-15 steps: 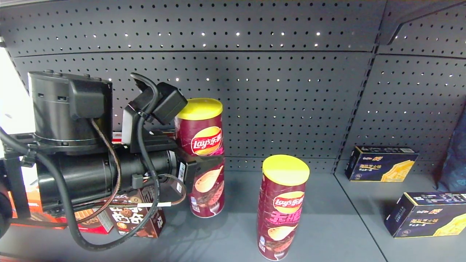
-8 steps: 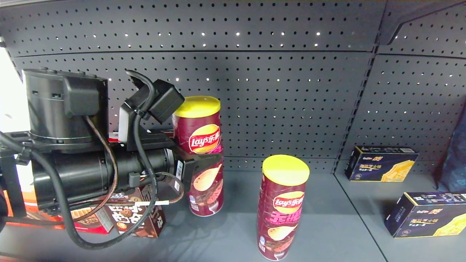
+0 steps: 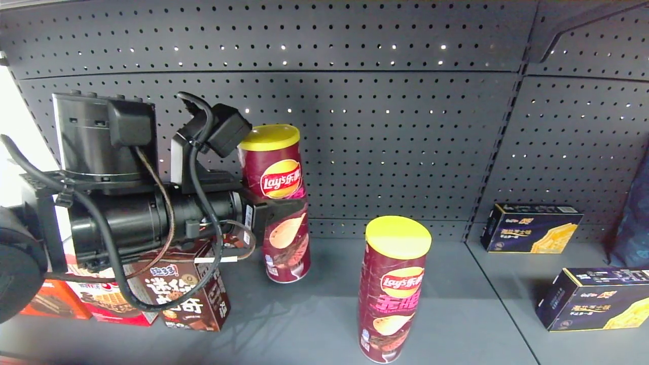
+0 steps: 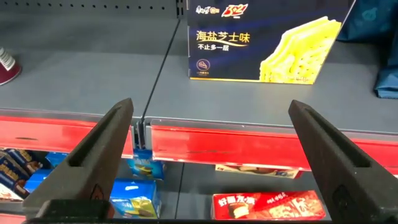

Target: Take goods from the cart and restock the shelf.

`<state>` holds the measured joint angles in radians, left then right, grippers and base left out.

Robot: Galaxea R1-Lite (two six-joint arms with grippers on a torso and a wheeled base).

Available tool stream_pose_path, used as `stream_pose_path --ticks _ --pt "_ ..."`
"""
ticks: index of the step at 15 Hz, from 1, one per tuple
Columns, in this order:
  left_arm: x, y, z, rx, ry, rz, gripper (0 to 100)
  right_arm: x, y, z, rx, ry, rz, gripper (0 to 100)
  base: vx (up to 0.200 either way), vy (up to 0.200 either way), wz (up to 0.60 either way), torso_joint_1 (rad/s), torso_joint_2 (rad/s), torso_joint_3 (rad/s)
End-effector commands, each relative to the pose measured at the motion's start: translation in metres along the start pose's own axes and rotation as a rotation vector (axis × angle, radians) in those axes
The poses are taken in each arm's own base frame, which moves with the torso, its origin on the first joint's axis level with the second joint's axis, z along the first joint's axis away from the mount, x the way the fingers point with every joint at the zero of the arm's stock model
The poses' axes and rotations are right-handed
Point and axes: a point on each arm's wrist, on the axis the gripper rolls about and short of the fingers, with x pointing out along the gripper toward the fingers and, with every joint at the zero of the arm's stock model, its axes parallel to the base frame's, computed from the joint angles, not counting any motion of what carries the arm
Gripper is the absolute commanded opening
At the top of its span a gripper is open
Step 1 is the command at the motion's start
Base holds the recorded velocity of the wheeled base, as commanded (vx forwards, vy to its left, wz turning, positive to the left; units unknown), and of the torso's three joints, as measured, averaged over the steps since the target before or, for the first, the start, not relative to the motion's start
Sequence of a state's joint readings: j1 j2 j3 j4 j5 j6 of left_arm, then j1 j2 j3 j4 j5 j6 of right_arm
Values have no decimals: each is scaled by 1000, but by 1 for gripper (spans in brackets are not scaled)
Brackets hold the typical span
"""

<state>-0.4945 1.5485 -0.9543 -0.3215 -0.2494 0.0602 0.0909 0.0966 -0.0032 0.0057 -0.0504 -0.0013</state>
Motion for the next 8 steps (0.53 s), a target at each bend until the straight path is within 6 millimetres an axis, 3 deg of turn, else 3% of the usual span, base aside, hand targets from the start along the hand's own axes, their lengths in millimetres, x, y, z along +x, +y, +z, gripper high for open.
stream_pose_path --ticks 1,8 --pt "14 9 -4 28 15 -1 0 0 0 0 -1 7 1 100 0 0 0 0 0 0" --pt "71 9 -23 36 66 -23 0 0 0 0 -1 7 -1 100 0 0 0 0 0 0"
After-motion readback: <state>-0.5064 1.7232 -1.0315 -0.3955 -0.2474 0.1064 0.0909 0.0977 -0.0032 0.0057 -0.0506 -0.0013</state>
